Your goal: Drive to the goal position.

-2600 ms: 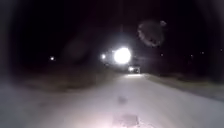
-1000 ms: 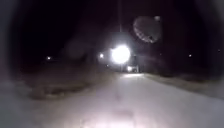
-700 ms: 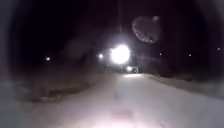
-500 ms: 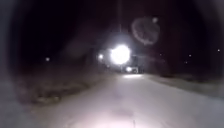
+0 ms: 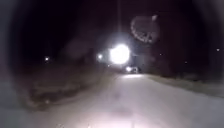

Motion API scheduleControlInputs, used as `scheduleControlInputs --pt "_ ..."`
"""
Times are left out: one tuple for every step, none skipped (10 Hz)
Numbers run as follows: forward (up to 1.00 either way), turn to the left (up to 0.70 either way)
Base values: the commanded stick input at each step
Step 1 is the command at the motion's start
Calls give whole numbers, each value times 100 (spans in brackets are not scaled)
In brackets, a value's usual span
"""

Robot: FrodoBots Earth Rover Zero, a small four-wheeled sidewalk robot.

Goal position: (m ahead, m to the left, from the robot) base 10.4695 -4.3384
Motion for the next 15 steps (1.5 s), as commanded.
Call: scheduleControlInputs --pt "70 0" --pt "70 0" --pt "70 0" --pt "70 0" --pt "70 0" --pt "70 0" --pt "70 0" --pt "70 0" --pt "70 -27" --pt "70 0" --pt "70 0" --pt "70 0" --pt "70 0" --pt "70 0" --pt "70 0"
